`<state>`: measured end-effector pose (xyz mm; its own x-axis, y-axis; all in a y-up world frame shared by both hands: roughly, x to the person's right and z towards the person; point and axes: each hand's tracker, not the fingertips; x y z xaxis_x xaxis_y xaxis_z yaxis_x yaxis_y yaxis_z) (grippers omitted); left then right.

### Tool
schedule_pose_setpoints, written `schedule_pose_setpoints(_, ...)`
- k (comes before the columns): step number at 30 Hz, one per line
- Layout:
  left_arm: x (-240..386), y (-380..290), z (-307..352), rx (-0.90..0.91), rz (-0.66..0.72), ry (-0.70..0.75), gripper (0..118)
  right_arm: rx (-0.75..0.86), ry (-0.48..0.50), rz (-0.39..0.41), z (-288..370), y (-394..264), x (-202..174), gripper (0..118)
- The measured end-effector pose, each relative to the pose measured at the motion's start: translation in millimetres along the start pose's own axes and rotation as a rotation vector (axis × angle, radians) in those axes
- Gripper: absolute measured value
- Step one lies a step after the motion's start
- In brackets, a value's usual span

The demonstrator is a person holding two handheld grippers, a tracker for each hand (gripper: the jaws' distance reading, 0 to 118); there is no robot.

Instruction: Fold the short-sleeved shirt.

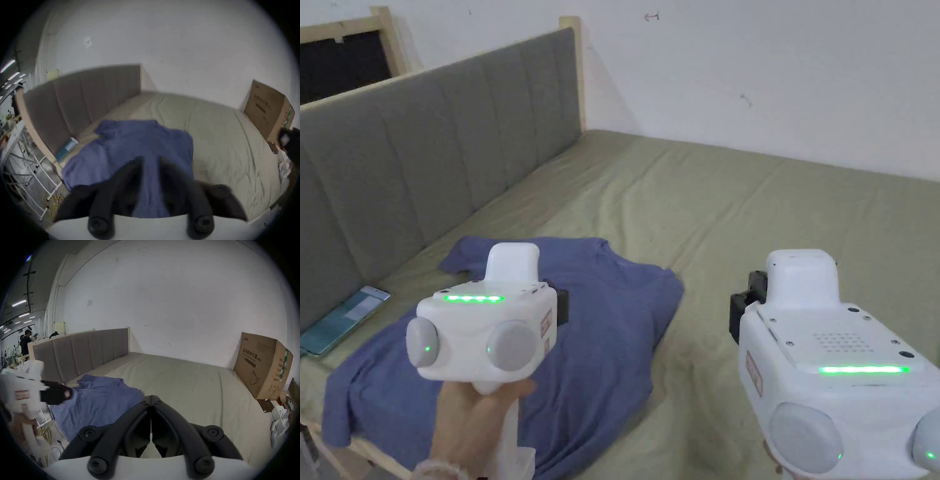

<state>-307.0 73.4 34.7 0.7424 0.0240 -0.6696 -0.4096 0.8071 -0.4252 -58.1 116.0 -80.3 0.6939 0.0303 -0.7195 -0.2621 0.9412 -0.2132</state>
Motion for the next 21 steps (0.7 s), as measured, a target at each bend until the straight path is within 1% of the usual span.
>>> schedule_pose_setpoints(3,6,-4,-60,-0.13,-0.016,-0.046,86,-0.046,-0.031,0.0,-11,-12,9,0)
schedule_pose_setpoints(4,10,-5,-75,-0.167,-0.023,-0.044,100,-0.066,-0.037,-0.002,-17,-16,12,0)
schedule_pose_setpoints(5,13,-7,-87,-0.19,-0.036,-0.049,106,-0.086,-0.044,-0.006,-22,-19,14,0)
schedule_pose_setpoints(8,22,-15,-126,-0.288,-0.039,-0.086,106,-0.142,-0.063,-0.03,-39,-27,24,0)
schedule_pose_setpoints(10,27,-23,-152,-0.354,-0.057,-0.07,106,-0.165,-0.075,-0.042,-49,-32,29,0)
schedule_pose_setpoints(13,28,-37,-180,-0.41,-0.069,-0.055,106,-0.188,-0.09,-0.035,-59,-39,35,0)
schedule_pose_setpoints(15,27,-46,-193,-0.482,-0.032,-0.063,104,-0.21,-0.094,-0.04,-67,-44,38,0)
schedule_pose_setpoints(16,28,-47,-193,-0.488,-0.024,-0.051,104,-0.22,-0.094,-0.05,-70,-46,39,0)
schedule_pose_setpoints(17,30,-43,-191,-0.461,-0.036,-0.05,102,-0.229,-0.089,-0.065,-72,-47,39,0)
schedule_pose_setpoints(18,33,-39,-190,-0.48,-0.056,-0.043,96,-0.237,-0.086,-0.077,-75,-48,39,0)
schedule_pose_setpoints(19,33,-37,-188,-0.482,-0.072,-0.046,86,-0.243,-0.083,-0.084,-76,-49,38,0)
schedule_pose_setpoints(20,34,-34,-185,-0.478,-0.079,-0.055,69,-0.246,-0.08,-0.09,-78,-51,36,0)
schedule_pose_setpoints(21,35,-32,-182,-0.474,-0.081,-0.048,48,-0.249,-0.075,-0.092,-78,-52,34,0)
